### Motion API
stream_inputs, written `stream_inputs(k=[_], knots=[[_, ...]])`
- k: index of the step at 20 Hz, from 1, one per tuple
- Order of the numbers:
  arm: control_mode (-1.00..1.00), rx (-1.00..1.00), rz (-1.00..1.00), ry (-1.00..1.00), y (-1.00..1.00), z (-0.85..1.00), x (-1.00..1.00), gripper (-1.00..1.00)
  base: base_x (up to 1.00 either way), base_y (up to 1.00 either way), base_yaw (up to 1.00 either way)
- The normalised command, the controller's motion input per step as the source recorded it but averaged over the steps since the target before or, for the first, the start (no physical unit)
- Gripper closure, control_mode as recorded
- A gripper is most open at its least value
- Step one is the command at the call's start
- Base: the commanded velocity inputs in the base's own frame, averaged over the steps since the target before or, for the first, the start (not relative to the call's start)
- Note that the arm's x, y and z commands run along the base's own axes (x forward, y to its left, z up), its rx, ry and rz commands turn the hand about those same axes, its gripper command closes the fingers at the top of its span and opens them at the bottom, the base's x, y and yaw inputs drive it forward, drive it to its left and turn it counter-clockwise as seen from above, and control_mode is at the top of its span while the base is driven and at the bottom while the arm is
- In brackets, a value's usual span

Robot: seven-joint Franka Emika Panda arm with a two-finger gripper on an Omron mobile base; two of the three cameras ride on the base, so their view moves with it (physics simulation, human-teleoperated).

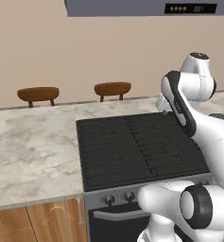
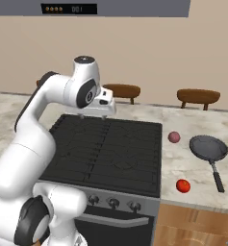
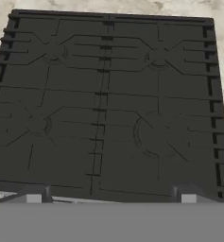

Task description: Place the pan on the front left burner on the stove. Then place the tomato and the onion in the pan and turn on the front left burner.

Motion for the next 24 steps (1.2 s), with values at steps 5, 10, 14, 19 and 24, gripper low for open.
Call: stream_inputs(k=[5, 10, 14, 19, 24], knots=[[-1.00, 0.00, 0.00, 0.00, -0.50, -0.06, 0.00, -1.00, 0.00, 0.00, 0.00], [-1.00, 0.00, 0.00, 0.00, -0.48, -0.08, 0.00, -1.00, 0.00, 0.00, 0.00], [-1.00, 0.00, 0.00, 0.00, -0.49, -0.13, 0.00, -1.00, 0.00, 0.00, 0.00], [-1.00, 0.00, 0.00, 0.03, -0.42, -0.16, 0.00, -1.00, 0.00, 0.00, 0.00], [-1.00, 0.00, 0.00, 0.06, -0.41, -0.17, 0.00, -1.00, 0.00, 0.00, 0.00]])
